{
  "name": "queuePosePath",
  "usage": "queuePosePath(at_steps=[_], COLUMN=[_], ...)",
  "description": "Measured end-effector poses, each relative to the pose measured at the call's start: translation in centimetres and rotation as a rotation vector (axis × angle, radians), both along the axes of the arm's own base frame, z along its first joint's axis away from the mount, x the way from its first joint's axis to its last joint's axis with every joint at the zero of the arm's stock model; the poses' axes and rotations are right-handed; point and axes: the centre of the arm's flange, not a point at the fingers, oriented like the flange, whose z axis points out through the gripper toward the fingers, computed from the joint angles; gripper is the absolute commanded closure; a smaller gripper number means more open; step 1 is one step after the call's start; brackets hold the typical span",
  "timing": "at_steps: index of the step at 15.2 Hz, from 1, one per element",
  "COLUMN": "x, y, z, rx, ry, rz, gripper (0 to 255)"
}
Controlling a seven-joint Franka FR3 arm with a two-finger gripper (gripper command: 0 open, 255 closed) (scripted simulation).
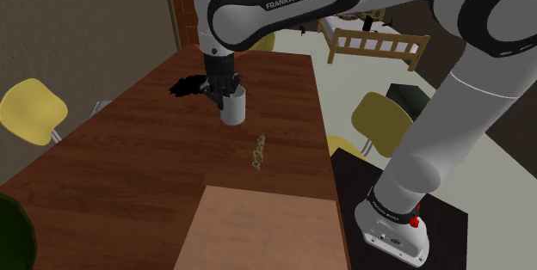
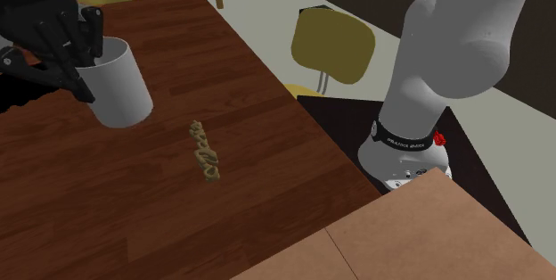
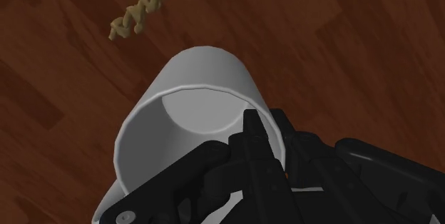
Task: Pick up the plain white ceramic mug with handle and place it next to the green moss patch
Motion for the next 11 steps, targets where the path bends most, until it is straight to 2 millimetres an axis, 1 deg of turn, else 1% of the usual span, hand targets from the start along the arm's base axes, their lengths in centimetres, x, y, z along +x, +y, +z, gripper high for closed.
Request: queuePosePath(at_steps=[2,3,4,6,8,11], x=[2.5,3.7,5.1,7.3,9.6,13.3], y=[-0.6,-1.3,-2.0,-2.9,-4.2,-5.6], z=[-0.3,-0.8,-0.8,-1.2,-1.4,-2.3], rx=[0.0,0.0,0.0,0.0,0.0,0.001], ry=[-0.001,0.0,0.0,0.0,0.0,-0.001], rz=[0.0,0.001,0.001,0.0,0.001,0.001], gripper=[255,255,255,255,255,255])
